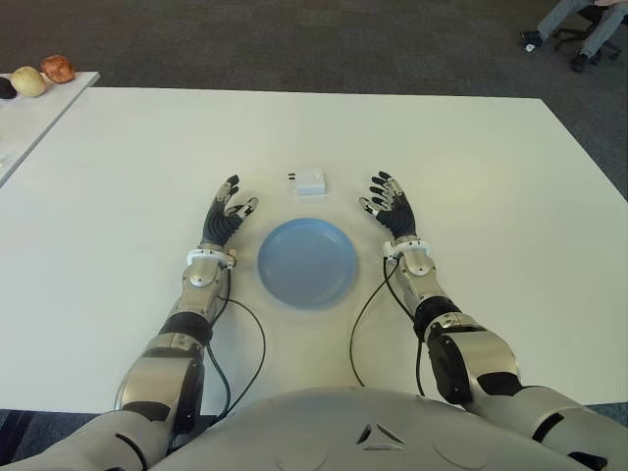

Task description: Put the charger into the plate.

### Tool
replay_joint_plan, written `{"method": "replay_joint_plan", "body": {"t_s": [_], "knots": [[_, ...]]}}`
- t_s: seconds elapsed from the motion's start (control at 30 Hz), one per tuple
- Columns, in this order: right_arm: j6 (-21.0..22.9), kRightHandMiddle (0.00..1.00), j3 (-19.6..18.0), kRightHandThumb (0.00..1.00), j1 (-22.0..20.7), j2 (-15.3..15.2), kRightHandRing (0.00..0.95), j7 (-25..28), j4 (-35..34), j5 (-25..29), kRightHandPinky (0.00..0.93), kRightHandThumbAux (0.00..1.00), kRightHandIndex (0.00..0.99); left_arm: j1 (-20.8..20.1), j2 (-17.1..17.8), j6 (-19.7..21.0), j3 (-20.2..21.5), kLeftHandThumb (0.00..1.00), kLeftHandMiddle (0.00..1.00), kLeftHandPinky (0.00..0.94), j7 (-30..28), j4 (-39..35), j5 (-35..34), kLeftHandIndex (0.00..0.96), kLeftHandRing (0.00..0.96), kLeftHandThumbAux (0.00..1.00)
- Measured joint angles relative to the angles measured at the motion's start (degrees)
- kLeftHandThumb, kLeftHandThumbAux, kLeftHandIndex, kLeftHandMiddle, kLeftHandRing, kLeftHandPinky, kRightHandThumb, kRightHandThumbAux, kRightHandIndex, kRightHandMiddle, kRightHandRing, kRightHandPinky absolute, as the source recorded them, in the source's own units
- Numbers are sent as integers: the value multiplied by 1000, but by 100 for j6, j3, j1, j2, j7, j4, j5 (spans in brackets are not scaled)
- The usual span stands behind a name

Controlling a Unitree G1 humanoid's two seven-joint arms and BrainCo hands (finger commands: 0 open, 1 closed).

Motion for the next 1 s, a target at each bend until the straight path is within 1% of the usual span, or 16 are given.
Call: {"method": "replay_joint_plan", "body": {"t_s": [0.37, 0.5, 0.83, 0.93, 1.0], "knots": [[5, 187, -22, 141, -7, -23, 194, 114, 7, 12, 224, 791, 106, -1, 0, 1, -54, 0, 26, 28, 68, 0, 13, 0, 23, 564], [31, 177, -48, 143, -24, -46, 184, 207, 15, 27, 207, 776, 102, -3, 0, 2, -71, 0, 25, 25, 72, 1, 13, 0, 22, 566], [119, 161, -60, 152, -66, -116, 172, 260, 16, 11, 202, 739, 92, -15, -4, 22, -136, 0, 24, 32, 207, 4, 33, 0, 22, 552], [204, 146, -37, 158, -119, -157, 153, 190, 1, -32, 170, 721, 90, -27, -8, 48, -153, 0, 26, 31, 257, 5, 43, 0, 23, 557], [283, 122, 4, 157, -174, -195, 125, 88, -24, -109, 132, 695, 84, -37, -10, 58, -158, 0, 25, 24, 277, 9, 43, 0, 22, 559]]}}
